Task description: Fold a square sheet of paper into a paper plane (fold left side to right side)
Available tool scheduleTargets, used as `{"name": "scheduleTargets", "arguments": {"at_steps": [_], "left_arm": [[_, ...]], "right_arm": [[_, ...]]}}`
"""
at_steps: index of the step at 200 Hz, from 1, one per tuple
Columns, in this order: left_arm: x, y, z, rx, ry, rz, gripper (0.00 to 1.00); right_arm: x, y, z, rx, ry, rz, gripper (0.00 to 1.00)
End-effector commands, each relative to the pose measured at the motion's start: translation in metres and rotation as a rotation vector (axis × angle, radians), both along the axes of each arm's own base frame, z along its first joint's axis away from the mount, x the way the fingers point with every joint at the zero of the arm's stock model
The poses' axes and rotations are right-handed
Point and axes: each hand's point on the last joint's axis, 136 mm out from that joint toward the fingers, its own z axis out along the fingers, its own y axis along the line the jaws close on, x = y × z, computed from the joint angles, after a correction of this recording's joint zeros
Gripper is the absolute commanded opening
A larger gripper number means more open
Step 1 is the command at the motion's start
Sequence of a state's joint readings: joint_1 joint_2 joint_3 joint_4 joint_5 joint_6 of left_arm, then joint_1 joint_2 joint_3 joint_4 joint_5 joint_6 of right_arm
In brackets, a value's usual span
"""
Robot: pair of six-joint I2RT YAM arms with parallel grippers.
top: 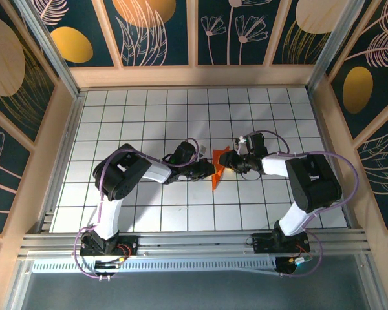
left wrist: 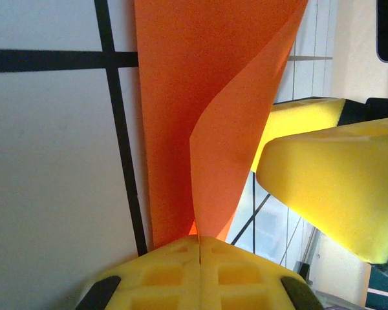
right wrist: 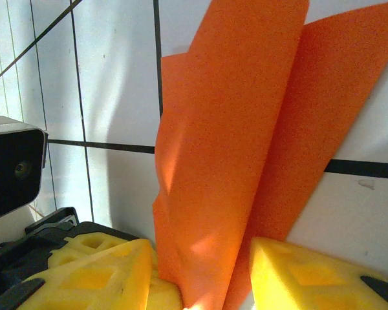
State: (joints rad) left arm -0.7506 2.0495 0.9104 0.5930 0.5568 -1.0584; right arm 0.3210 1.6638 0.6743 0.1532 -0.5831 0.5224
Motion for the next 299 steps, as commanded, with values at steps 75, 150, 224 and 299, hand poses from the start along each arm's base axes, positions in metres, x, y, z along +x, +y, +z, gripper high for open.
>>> {"name": "scheduleTargets", "arguments": {"at_steps": [75, 150, 224, 299], "left_arm": [[0.006, 0.004, 0.002, 0.039, -0.045, -0.016, 0.06], [0.014, 0.008, 0.013, 0.075, -0.098, 0.005, 0.17], [0.017, 0.007, 0.013, 0.084, -0.100, 0.007, 0.31], [0.029, -0.001, 0.010, 0.077, -0.099, 0.012, 0.26]], "right_arm": [[0.003, -0.008, -0.025, -0.114, 0.030, 0.001, 0.44], [0.003, -0.011, -0.034, -0.148, 0.049, 0.001, 0.41], [0.003, -0.010, -0.035, -0.147, 0.054, 0.003, 0.41], [0.002, -0.010, -0.036, -0.146, 0.058, 0.006, 0.40]]}}
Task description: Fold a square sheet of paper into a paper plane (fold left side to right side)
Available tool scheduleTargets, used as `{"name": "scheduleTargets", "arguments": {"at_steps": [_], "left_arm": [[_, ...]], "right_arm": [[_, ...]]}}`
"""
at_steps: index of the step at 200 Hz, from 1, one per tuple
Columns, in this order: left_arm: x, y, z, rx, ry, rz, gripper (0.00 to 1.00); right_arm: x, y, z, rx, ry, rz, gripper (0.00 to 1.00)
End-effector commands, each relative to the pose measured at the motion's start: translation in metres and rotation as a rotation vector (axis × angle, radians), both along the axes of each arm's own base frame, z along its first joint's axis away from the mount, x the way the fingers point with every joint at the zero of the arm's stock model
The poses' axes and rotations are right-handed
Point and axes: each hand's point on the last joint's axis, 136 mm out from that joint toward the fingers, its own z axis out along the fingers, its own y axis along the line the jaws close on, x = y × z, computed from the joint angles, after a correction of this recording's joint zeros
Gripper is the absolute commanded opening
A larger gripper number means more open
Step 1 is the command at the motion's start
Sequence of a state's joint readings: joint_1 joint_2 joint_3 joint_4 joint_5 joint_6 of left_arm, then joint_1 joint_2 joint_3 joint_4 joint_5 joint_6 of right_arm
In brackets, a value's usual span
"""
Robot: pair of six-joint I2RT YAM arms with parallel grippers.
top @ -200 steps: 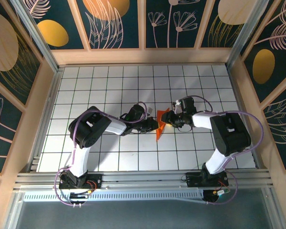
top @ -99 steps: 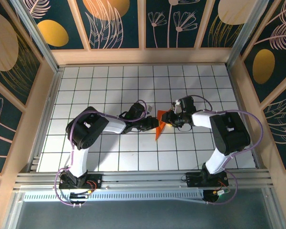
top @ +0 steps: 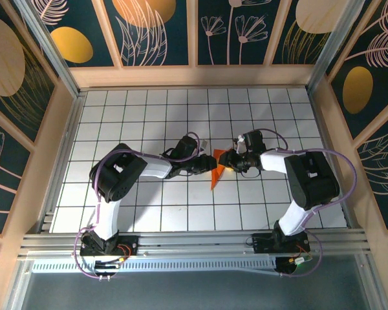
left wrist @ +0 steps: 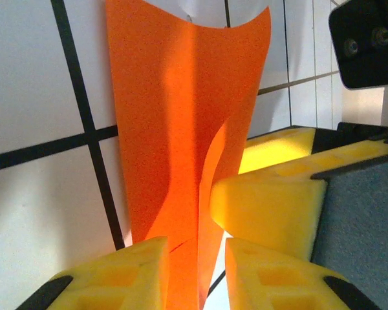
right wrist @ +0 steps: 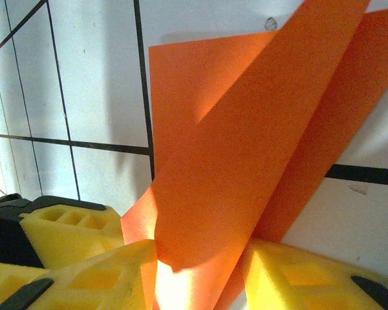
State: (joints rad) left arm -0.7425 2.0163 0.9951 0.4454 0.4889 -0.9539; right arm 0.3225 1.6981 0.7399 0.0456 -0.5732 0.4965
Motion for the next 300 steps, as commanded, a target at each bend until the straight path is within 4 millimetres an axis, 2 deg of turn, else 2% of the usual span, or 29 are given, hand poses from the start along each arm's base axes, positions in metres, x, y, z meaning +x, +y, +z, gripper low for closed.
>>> {"name": "scheduleTargets", "arguments": {"at_steps": [1, 34, 83, 108, 169, 219, 300], "left_arm": [[0.008, -0.001, -0.005, 0.009, -0.007, 0.004, 0.26], [0.010, 0.002, -0.014, 0.038, 0.004, 0.015, 0.25], [0.014, 0.006, -0.015, 0.060, -0.010, 0.032, 0.11], [0.015, 0.008, -0.015, 0.071, -0.019, 0.038, 0.07], [0.015, 0.011, -0.021, 0.088, -0.017, 0.043, 0.04], [0.011, 0.017, -0.035, 0.117, 0.003, 0.050, 0.02], [0.003, 0.017, -0.043, 0.103, 0.021, 0.052, 0.00]], "right_arm": [[0.001, -0.010, -0.030, -0.107, 0.005, -0.005, 0.40], [0.000, -0.010, -0.031, -0.107, 0.006, -0.005, 0.40], [0.000, -0.011, -0.032, -0.117, 0.010, -0.003, 0.40], [0.000, -0.012, -0.034, -0.128, 0.016, -0.003, 0.40], [0.000, -0.010, -0.034, -0.128, 0.014, 0.004, 0.40], [0.006, -0.004, -0.017, -0.081, -0.022, 0.004, 0.40], [0.010, 0.000, 0.003, -0.031, -0.064, -0.012, 0.39]]}}
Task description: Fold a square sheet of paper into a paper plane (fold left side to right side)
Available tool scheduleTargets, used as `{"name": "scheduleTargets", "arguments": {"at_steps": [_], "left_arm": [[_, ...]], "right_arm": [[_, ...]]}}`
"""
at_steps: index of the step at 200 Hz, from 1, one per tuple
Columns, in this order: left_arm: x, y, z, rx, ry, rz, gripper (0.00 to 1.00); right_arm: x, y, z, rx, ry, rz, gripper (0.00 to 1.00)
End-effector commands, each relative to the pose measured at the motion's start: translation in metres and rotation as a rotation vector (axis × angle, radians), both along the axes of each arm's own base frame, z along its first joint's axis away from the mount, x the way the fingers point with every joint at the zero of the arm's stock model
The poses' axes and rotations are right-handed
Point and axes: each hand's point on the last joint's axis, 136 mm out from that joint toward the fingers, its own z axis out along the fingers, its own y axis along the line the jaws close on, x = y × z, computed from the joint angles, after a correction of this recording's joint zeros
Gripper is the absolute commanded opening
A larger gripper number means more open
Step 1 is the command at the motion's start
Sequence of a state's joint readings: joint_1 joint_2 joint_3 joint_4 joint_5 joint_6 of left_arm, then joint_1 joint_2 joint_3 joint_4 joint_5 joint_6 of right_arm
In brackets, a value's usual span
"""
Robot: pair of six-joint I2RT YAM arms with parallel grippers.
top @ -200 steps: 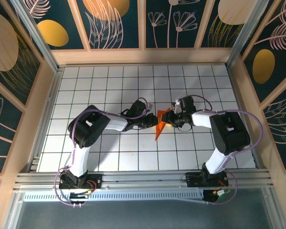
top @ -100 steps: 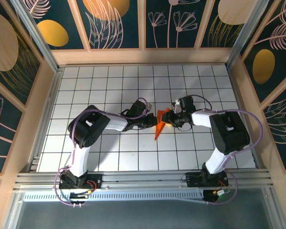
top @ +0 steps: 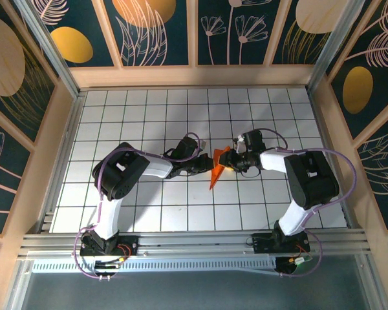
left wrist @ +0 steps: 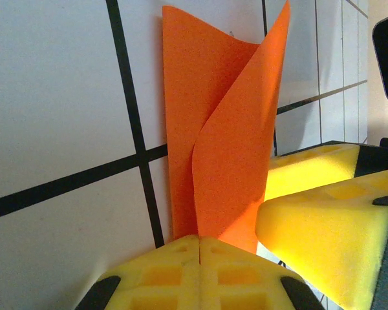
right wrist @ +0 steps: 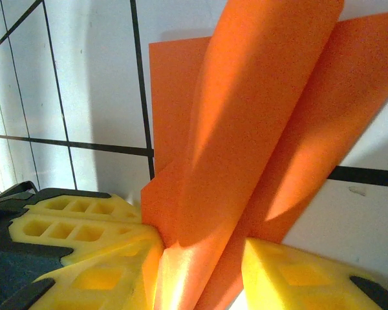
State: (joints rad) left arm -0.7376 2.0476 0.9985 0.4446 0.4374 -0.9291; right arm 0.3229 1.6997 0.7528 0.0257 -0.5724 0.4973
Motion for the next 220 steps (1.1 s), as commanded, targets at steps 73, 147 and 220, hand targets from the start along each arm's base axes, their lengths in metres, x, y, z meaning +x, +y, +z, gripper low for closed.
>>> {"name": "scheduleTargets", "arguments": {"at_steps": [73, 147, 220], "left_arm": [[-0.009, 0.016, -0.039, 0.115, 0.051, 0.035, 0.00], [-0.008, 0.022, -0.047, 0.158, 0.060, 0.049, 0.00], [-0.008, 0.024, -0.050, 0.181, 0.066, 0.059, 0.00]], "right_arm": [[0.011, -0.003, 0.009, -0.019, -0.086, -0.030, 0.40], [0.012, -0.012, 0.022, -0.036, -0.114, -0.031, 0.40], [0.016, -0.002, 0.029, -0.020, -0.117, 0.013, 0.07]]}}
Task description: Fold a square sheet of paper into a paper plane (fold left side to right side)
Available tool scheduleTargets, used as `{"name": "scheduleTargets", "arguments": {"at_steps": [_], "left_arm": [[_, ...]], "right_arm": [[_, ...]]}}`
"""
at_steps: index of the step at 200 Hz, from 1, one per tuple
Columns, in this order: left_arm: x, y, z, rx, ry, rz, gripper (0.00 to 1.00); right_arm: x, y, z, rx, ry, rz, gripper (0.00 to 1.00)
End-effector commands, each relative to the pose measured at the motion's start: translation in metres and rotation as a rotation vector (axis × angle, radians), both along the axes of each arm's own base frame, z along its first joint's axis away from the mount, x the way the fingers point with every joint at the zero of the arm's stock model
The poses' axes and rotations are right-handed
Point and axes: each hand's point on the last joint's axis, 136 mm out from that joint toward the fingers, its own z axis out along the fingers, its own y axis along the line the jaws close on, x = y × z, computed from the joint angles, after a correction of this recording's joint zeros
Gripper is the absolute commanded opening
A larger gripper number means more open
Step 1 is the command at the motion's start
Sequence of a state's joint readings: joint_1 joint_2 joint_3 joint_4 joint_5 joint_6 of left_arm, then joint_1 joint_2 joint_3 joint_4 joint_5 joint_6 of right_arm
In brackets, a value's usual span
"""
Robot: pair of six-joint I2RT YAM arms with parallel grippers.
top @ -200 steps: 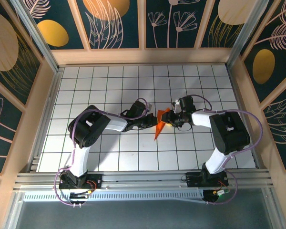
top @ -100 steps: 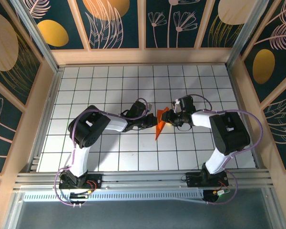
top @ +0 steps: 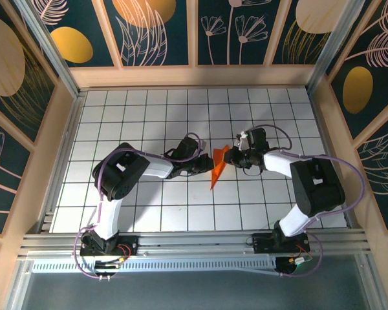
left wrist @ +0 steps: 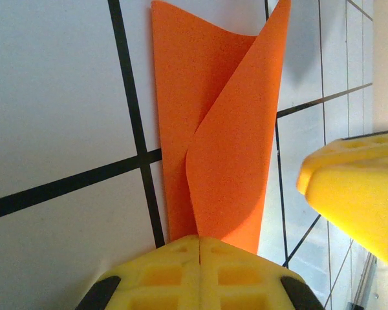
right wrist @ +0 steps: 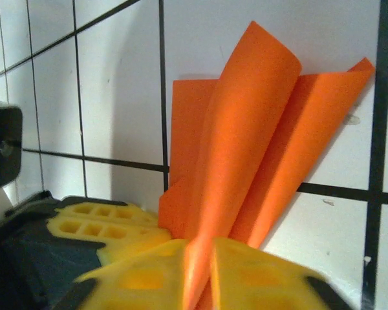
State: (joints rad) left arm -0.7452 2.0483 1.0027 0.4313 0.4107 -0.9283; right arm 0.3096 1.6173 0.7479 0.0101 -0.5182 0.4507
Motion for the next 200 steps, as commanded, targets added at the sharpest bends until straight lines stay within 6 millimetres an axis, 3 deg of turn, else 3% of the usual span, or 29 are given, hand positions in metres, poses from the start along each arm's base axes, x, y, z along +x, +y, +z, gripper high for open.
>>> {"name": "scheduleTargets", "arguments": {"at_steps": [1, 14, 77, 200], "left_arm": [[-0.008, 0.025, -0.048, 0.161, 0.072, 0.049, 0.00], [-0.008, 0.024, -0.048, 0.161, 0.071, 0.049, 0.00], [-0.008, 0.026, -0.050, 0.173, 0.079, 0.055, 0.00], [-0.011, 0.023, -0.053, 0.163, 0.087, 0.039, 0.00]], "right_arm": [[0.007, 0.009, 0.008, 0.017, -0.014, 0.026, 0.06], [0.008, 0.013, 0.007, 0.022, -0.011, 0.032, 0.00], [0.013, 0.019, -0.003, 0.009, 0.002, 0.042, 0.00], [0.006, 0.005, -0.029, -0.082, 0.056, 0.020, 0.00]]}}
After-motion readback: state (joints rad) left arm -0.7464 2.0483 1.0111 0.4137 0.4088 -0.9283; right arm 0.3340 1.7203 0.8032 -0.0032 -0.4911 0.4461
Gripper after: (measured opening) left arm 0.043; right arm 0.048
